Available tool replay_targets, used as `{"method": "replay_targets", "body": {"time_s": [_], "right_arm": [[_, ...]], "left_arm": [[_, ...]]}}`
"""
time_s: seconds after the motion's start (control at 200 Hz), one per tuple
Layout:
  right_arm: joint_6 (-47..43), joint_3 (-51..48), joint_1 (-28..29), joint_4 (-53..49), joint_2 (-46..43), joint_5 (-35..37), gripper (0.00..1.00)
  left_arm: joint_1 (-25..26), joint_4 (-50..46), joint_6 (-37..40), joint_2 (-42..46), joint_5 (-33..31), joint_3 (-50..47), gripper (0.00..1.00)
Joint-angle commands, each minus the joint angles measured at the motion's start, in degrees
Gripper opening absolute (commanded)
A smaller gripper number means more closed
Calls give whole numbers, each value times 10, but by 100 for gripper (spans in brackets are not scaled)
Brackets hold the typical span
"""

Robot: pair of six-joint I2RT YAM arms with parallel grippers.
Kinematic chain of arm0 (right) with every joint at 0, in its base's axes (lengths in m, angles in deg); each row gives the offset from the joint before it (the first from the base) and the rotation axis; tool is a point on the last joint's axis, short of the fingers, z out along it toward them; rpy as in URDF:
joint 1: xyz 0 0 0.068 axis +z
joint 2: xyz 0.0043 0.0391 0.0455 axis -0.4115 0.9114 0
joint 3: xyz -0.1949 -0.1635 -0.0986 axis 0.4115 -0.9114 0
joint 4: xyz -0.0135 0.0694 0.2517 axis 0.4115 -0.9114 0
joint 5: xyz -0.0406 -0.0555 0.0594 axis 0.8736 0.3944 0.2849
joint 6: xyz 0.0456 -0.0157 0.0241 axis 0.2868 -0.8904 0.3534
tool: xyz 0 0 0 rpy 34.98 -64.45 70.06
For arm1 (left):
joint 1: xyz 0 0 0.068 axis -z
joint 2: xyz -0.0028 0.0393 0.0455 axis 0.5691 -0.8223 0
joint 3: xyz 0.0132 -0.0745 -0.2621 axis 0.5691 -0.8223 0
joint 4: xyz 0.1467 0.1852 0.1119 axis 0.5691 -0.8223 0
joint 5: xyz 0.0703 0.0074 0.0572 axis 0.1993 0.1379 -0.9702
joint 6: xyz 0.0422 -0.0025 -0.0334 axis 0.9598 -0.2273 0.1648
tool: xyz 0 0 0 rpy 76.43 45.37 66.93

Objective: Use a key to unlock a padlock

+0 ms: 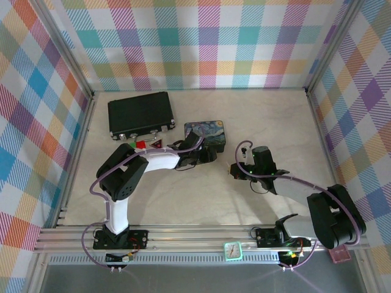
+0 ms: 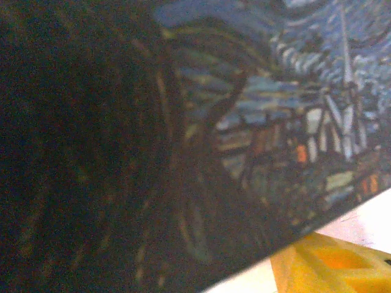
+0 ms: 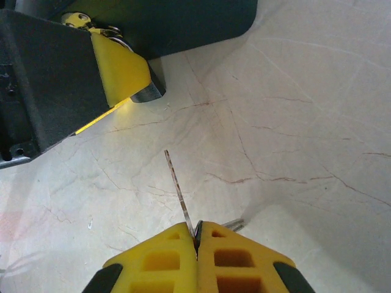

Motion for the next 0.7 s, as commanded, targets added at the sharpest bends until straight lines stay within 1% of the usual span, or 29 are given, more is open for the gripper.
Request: {"method": "replay_targets", "body": {"time_s": [0.0, 0.08, 0.15, 0.25, 0.36, 0.465, 0.55, 0.605, 0.695], "right_arm": [[-14, -8, -3, -15, -16, 5, 0], [-17, -3, -3, -26, -18, 5, 0], [-17, 4, -3, -33, -18, 2, 0], [-6, 11, -3, -32, -22, -3, 0], [9, 12, -3, -26, -41, -9, 0], [15, 11, -3, -27, -59, -6, 0], [16, 9, -3, -34, -70, 0, 0], [21, 5, -3, -31, -75, 3, 0], [30, 1, -3, -25, -77, 5, 0]], "left_arm": [[-5, 33, -8, 14, -48, -46, 66], [-2, 68, -6, 13, -58, -62, 66], [1, 92, 18, 8, -68, -68, 65], [8, 99, 71, 6, -81, -68, 63], [9, 88, 93, 6, -103, -64, 63], [12, 70, 93, 18, -150, -65, 63], [18, 82, 94, 27, -182, -74, 63], [19, 102, 93, 23, -174, -77, 63], [20, 133, 93, -3, -128, -63, 62]]}}
